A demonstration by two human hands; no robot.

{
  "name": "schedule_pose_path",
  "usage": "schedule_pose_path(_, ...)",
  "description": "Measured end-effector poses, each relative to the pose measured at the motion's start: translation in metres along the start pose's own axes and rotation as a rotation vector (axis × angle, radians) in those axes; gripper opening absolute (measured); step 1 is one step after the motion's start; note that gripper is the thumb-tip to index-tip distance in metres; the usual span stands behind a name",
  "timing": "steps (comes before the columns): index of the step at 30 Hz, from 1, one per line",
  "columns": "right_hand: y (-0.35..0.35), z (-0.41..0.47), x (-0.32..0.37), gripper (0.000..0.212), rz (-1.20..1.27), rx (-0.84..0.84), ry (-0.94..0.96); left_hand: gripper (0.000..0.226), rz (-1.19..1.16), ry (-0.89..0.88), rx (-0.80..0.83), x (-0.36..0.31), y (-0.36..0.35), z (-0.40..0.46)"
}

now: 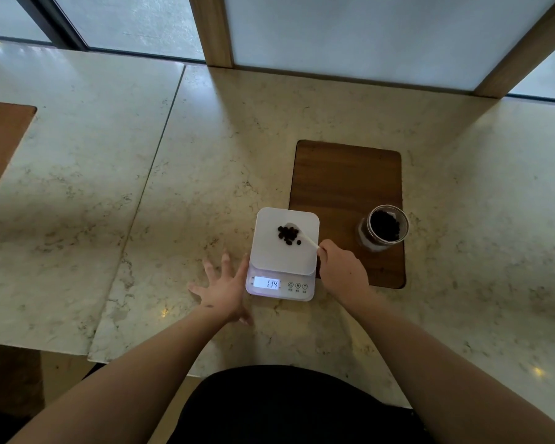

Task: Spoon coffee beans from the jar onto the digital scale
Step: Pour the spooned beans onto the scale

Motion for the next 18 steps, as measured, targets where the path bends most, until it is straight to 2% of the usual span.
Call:
schedule_pose_path(6, 0.012, -0.007, 0.014, 0.016, -0.191, -0.066, 0.107, 0.158, -0.008, -0.008, 0.006, -0.002, 0.000, 0.001)
schedule_pose_path(11, 0.021, -0.011, 0.022, 0.017, -0.240, -0.101, 0.131, 0.158, -0.001, -0.003, 0.015, -0.001, 0.000, 0.002)
schedule_pose_path(14, 0.022, -0.012, 0.020, 0.018, -0.168, -0.122, 0.126, 0.159, 0.006, -0.009, 0.012, -0.002, 0.001, 0.001)
schedule_pose_path(18, 0.014, -0.017, 0.008, 0.024, 0.096, -0.113, 0.048, 0.159, 0.004, -0.012, 0.003, -0.002, 0.002, 0.001)
Point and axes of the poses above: each hand's wrist, its own z-axis towards the middle knuckle, its own y-axis out of the back of the hand, x = y × z, the point moved 9 cm from there along z, towards the middle knuckle
